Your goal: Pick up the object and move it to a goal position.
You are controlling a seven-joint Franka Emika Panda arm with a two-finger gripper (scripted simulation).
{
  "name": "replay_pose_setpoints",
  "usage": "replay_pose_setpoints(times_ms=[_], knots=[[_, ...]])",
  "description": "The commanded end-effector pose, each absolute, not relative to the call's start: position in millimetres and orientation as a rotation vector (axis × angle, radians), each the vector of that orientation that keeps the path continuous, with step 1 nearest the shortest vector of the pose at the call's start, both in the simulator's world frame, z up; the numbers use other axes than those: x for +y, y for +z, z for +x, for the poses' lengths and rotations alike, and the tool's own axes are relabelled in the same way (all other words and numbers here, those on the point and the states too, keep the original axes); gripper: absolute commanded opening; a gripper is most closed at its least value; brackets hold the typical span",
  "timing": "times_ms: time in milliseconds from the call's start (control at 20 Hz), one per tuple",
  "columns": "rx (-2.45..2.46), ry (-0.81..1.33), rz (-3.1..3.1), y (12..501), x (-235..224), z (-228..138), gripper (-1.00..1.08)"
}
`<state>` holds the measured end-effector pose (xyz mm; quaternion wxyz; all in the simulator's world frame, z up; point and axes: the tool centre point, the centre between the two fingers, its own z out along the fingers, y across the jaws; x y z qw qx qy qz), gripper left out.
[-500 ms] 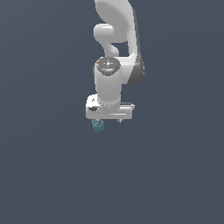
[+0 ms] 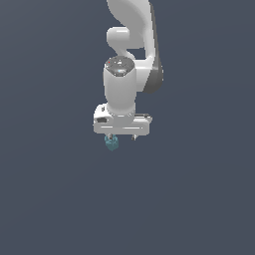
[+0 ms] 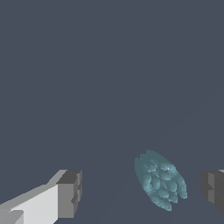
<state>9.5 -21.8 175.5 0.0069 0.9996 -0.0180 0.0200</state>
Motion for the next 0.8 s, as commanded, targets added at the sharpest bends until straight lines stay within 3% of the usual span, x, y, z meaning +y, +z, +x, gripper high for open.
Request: replay_pose_setpoints(times_ms=[0,750], knots=[[-0.061,0.076,3.125,178.7,-23.7,11.4,1.00],[0.042,0.065,3.125,171.9,-28.1,6.6,1.00]])
